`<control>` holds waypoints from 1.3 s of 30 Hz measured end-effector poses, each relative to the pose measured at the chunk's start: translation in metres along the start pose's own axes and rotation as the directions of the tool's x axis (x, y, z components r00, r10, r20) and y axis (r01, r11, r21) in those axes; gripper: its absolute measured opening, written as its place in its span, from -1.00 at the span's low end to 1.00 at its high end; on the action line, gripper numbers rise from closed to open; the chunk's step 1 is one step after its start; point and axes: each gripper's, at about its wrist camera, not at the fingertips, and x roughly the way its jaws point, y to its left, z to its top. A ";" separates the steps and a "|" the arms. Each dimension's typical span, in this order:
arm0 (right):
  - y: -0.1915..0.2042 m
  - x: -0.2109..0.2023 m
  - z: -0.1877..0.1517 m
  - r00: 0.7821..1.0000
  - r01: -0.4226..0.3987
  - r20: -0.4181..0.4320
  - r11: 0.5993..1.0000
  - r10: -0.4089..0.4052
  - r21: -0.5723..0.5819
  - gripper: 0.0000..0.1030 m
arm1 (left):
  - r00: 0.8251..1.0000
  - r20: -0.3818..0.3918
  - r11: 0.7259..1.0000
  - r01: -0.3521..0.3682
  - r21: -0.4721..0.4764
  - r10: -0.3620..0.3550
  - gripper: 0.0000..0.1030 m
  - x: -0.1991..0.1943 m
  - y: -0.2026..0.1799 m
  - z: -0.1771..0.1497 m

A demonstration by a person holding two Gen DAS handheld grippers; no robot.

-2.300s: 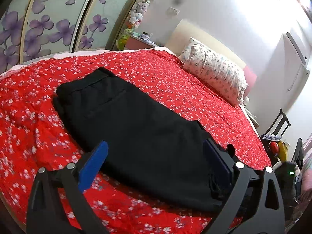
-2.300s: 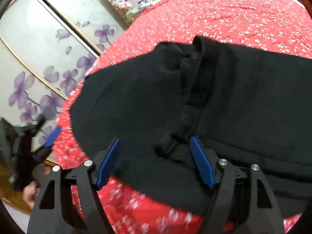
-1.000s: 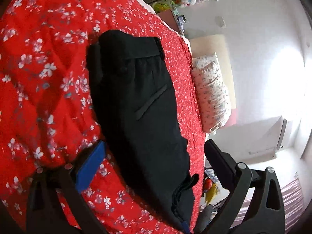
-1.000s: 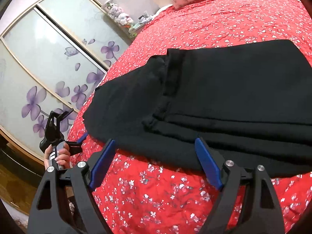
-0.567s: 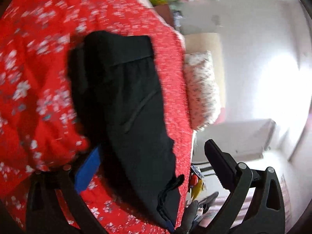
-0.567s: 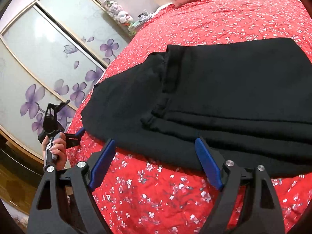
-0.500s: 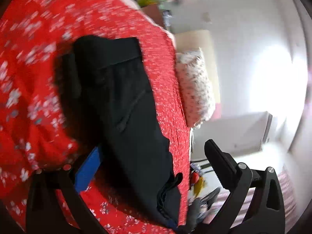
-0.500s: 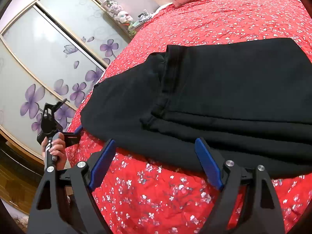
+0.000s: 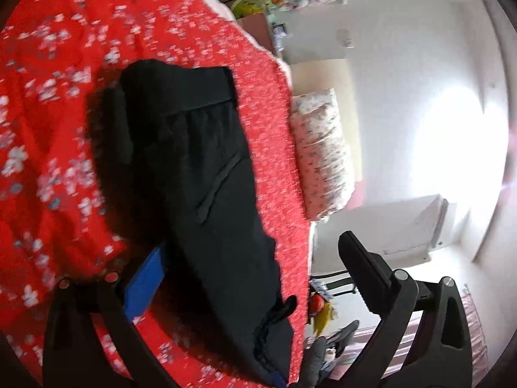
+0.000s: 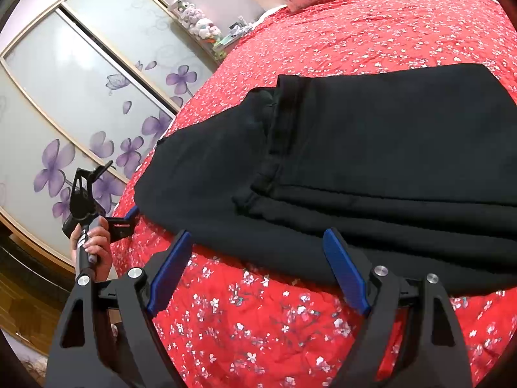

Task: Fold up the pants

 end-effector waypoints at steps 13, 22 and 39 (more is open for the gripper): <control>-0.001 -0.002 0.000 1.000 -0.006 -0.001 1.000 0.006 0.001 0.65 | 0.997 -0.053 0.986 -0.067 -0.155 0.060 0.07 0.000 0.030 -0.009; 0.000 0.003 0.000 1.000 -0.004 -0.015 1.000 0.004 -0.010 0.65 | 0.993 -0.076 0.991 -0.098 -0.089 0.091 0.54 0.021 0.010 -0.015; -0.006 -0.011 0.002 1.000 -0.013 0.025 1.000 0.012 0.015 0.65 | 0.991 -0.023 0.984 -0.132 -0.120 0.130 -0.34 0.037 0.027 -0.014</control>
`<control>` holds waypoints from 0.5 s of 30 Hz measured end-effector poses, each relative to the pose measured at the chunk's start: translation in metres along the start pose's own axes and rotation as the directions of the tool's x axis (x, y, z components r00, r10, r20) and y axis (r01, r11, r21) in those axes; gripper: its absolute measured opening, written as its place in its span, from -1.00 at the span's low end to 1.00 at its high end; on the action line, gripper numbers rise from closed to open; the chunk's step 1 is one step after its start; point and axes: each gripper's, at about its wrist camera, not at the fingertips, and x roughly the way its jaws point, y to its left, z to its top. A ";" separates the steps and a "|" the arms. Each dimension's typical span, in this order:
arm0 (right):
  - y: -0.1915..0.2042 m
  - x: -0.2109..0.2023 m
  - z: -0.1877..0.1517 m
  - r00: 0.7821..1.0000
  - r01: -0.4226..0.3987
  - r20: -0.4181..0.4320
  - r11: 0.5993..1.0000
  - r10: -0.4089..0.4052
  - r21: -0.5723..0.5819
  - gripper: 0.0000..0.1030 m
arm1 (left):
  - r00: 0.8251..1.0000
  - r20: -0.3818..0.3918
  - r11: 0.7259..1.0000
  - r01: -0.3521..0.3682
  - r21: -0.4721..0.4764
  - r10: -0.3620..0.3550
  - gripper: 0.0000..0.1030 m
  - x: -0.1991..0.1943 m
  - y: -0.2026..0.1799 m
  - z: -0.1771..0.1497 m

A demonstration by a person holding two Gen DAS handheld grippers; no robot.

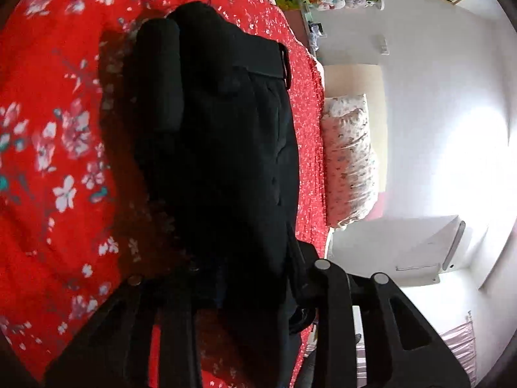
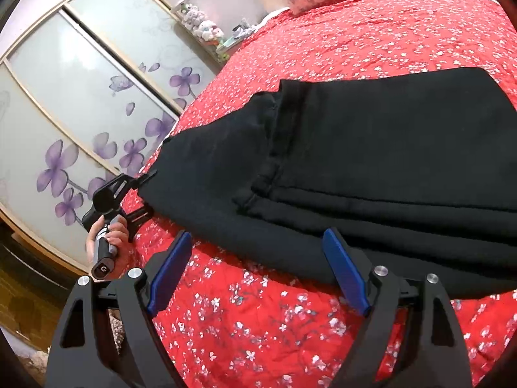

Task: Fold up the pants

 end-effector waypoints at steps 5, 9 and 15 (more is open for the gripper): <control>-0.012 -0.017 0.004 0.999 -0.019 0.051 0.998 0.015 0.064 0.65 | 1.000 -0.026 0.995 0.003 -0.101 -0.006 0.02 0.009 0.000 0.011; -0.021 -0.030 0.009 0.995 -0.058 0.092 0.992 0.048 0.113 0.65 | 0.993 -0.070 0.990 -0.105 -0.095 0.098 -0.51 0.015 -0.007 0.017; -0.018 -0.052 0.014 0.983 -0.124 0.147 0.985 0.106 0.117 0.65 | 0.954 -0.008 0.932 -0.291 0.217 0.300 -0.75 0.017 -0.055 0.005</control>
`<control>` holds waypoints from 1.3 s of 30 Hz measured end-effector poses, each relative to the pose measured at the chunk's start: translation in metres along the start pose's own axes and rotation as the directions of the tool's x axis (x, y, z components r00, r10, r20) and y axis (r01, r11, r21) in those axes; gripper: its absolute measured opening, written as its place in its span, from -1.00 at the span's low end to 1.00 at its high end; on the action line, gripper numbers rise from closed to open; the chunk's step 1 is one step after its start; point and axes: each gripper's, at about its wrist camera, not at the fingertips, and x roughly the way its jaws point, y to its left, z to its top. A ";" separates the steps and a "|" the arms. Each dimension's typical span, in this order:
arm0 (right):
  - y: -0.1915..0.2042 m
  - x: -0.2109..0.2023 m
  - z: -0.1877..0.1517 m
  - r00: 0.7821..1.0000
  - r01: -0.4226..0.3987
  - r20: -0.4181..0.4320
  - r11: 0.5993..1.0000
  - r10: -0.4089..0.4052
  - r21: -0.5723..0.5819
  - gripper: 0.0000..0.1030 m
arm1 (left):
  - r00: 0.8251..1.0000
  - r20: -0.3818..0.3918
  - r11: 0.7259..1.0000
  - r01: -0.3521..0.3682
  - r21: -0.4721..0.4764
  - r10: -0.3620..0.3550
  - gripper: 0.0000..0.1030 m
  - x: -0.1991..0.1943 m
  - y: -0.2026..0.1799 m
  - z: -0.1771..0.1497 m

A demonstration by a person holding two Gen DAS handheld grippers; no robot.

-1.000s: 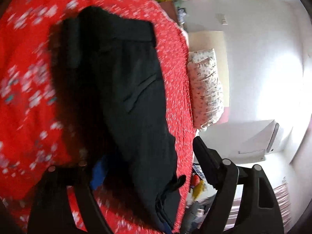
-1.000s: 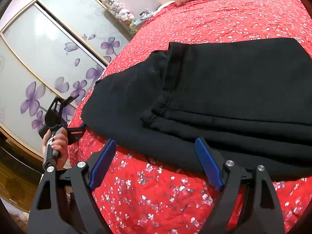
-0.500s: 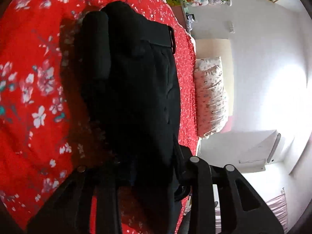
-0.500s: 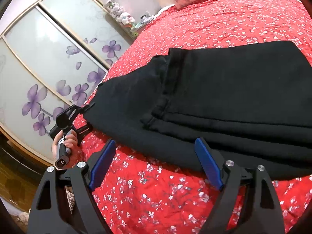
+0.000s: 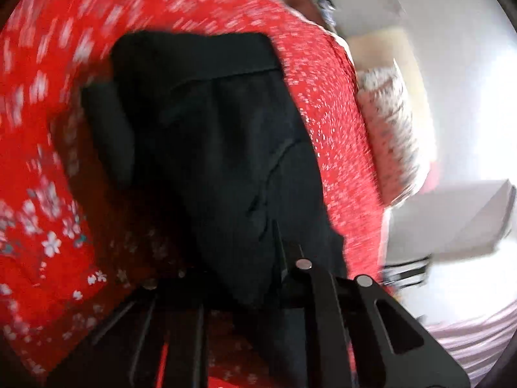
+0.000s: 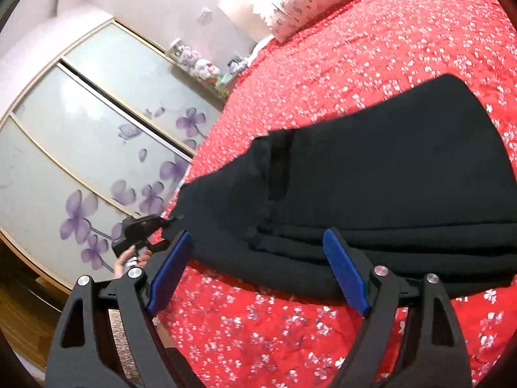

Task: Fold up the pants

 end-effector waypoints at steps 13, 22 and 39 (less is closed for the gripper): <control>-0.017 -0.058 0.020 0.986 -0.068 0.155 0.996 0.058 0.061 0.65 | 0.926 0.263 0.761 -0.375 0.530 0.273 -0.76 -0.019 -0.165 -0.051; -0.041 -0.090 0.032 0.965 -0.079 0.260 0.987 0.039 0.143 0.65 | 0.924 0.340 0.438 -0.381 0.814 0.172 -0.77 -0.012 -0.280 -0.171; -0.106 -0.138 0.041 0.915 -0.051 0.391 0.931 -0.101 0.361 0.65 | 0.969 0.172 -0.063 -0.163 0.985 0.179 -0.77 0.106 -0.256 -0.421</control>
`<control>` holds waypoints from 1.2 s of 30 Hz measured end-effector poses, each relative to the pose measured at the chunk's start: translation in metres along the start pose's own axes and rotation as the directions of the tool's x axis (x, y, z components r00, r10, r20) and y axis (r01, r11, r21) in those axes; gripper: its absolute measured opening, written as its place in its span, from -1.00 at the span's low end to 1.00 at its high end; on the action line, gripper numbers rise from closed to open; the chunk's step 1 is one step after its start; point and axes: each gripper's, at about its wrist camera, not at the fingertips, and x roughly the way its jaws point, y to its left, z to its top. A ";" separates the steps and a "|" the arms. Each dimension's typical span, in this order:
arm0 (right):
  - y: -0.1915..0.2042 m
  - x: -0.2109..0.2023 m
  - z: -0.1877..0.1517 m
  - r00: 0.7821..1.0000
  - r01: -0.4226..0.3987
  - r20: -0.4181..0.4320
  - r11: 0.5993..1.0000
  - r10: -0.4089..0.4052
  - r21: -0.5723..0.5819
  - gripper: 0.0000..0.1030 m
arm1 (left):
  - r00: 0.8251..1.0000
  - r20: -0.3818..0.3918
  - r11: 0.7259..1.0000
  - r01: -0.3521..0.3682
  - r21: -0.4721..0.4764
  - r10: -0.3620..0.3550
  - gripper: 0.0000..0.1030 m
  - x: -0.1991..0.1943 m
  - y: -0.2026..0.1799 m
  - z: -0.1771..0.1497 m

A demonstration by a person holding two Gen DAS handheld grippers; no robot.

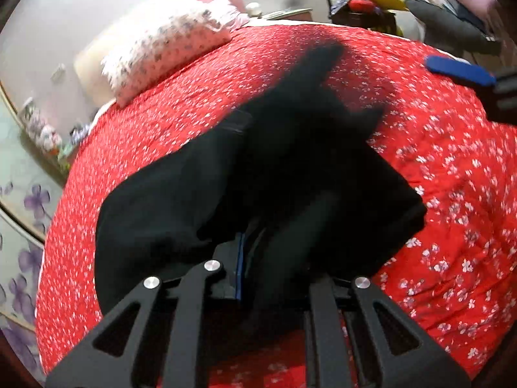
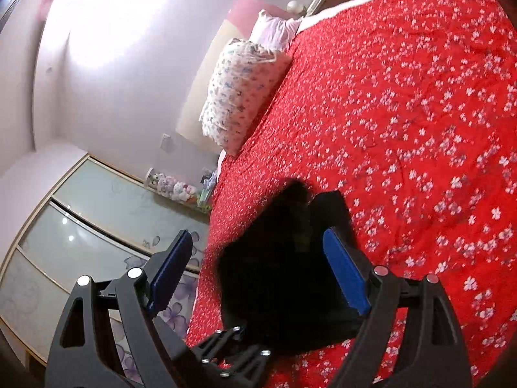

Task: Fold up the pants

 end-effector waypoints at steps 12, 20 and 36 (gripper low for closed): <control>-0.001 0.011 -0.004 0.999 -0.006 -0.046 1.000 0.006 -0.010 0.65 | 0.999 0.002 0.999 -0.035 0.034 0.035 -0.67 0.011 -0.021 -0.011; 0.015 0.024 -0.013 0.992 -0.075 -0.108 0.994 0.066 -0.079 0.65 | 1.000 0.025 0.999 -0.009 0.040 0.008 -0.61 0.007 -0.018 -0.017; 0.028 0.052 -0.032 0.946 -0.139 -0.310 0.983 0.096 -0.119 0.70 | 0.954 0.207 0.930 0.268 -0.253 -0.219 0.71 -0.048 0.064 -0.054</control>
